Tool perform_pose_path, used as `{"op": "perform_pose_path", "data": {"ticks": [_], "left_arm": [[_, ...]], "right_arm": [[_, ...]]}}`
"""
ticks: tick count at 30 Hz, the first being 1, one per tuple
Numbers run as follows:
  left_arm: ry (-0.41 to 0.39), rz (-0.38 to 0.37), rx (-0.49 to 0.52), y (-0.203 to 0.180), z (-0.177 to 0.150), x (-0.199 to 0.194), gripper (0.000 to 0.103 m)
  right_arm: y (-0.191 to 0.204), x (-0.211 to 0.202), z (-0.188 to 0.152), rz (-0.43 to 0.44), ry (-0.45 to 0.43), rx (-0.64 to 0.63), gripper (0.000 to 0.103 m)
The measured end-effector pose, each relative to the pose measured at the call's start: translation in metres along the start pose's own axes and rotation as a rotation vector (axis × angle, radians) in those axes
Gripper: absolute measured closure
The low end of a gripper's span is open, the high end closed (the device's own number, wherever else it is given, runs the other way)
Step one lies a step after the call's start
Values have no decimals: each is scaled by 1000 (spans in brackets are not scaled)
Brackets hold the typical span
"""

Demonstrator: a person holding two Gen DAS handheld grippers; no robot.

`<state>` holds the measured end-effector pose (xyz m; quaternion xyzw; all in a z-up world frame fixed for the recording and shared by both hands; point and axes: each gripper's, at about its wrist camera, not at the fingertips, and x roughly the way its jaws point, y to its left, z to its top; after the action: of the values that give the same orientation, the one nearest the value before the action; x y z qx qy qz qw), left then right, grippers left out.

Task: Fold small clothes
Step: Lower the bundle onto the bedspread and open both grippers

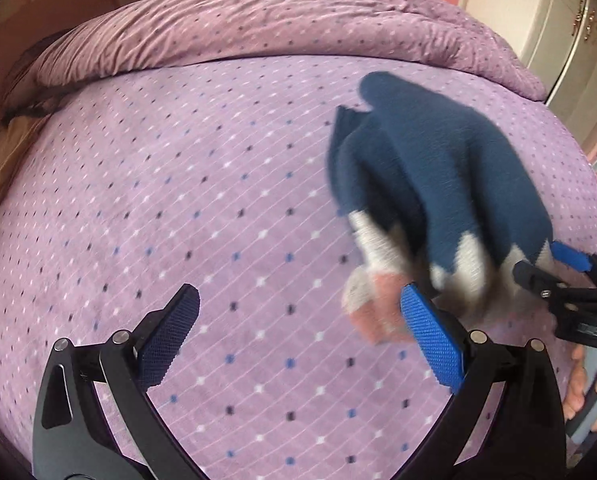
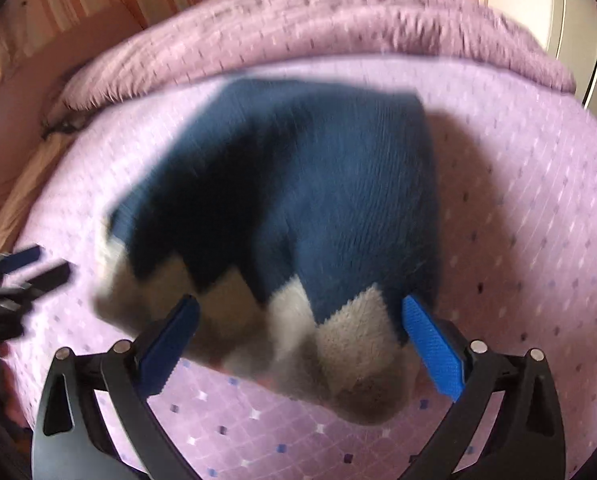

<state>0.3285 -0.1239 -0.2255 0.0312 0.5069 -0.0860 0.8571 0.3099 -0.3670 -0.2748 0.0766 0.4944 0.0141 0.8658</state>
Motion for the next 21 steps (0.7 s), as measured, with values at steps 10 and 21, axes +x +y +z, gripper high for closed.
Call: {"op": "perform_pose_path", "data": {"ticks": [10,21], "left_arm": [[-13,19,-5,24,-12,-15,3],[-43,16,-30,51,-18,-31,3]], "right_arm": [[4,-21,-3,-64,-71,24,2],[93,13,11,-51,-87,-109,2]]}}
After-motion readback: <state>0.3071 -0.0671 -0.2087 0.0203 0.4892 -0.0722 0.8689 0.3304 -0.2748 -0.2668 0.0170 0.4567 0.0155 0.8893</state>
